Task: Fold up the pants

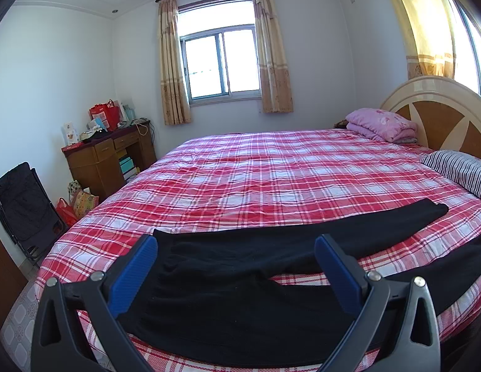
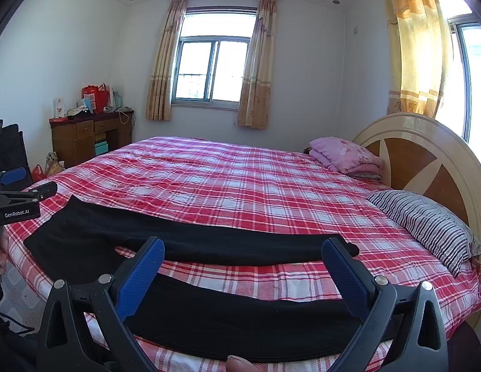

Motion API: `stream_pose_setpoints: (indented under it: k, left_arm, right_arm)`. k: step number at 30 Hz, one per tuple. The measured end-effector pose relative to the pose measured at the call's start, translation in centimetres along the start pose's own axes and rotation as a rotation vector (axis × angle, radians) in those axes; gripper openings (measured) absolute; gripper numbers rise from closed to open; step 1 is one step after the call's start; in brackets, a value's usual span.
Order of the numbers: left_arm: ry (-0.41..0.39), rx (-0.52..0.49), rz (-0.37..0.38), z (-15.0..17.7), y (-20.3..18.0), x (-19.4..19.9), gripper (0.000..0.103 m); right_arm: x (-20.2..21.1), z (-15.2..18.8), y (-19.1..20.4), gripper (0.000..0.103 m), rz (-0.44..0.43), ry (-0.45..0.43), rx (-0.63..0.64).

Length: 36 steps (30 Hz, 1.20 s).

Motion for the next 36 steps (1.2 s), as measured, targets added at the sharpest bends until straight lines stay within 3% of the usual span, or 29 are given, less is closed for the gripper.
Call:
stream_pose_setpoints:
  k: [8, 15, 19, 25, 27, 28, 33, 36]
  left_arm:
    - [0.026, 0.001, 0.005, 0.7, 0.0, -1.4, 0.103]
    - [0.093, -0.024, -0.012, 1.4, 1.4, -6.1, 0.103]
    - [0.161, -0.053, -0.025, 1.8, 4.2, -10.5, 0.103]
    - [0.256, -0.064, -0.159, 2.3, 12.0, -17.2, 0.103]
    - [0.293, -0.049, -0.166, 2.5, 14.3, -19.0, 0.102]
    - [0.314, -0.041, -0.166, 2.7, 15.3, -19.9, 0.1]
    - [0.422, 0.014, -0.08, 4.1, 18.1, -23.6, 0.065]
    - [0.455, 0.025, -0.052, 4.7, 18.7, -25.2, 0.062]
  right_arm:
    - [-1.1, 0.7, 0.6, 0.102, 0.003, 0.024, 0.012]
    - [-4.1, 2.3, 0.7, 0.102, -0.066, 0.094, -0.008]
    - [-7.1, 3.8, 0.0, 0.102, -0.043, 0.143, 0.0]
    - [-11.4, 5.0, -3.3, 0.102, -0.036, 0.227, -0.07]
    - [-12.9, 4.9, -4.4, 0.102, -0.034, 0.249, -0.093]
    - [-13.4, 4.8, -4.7, 0.102, -0.034, 0.256, -0.097]
    - [-15.9, 4.4, -5.9, 0.102, -0.016, 0.296, -0.074]
    - [-17.1, 4.3, -6.4, 0.102, -0.012, 0.314, -0.064]
Point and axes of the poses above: each gripper's, at about its wrist camera, not at the fingertips, and x roughly against the way its jaws point, y to its left, z to its underside, the point moved 4 cm from there along -x, roughly the way its jaws point, and after that the axes turned 5 degrees about z, right-handed, at the moved point
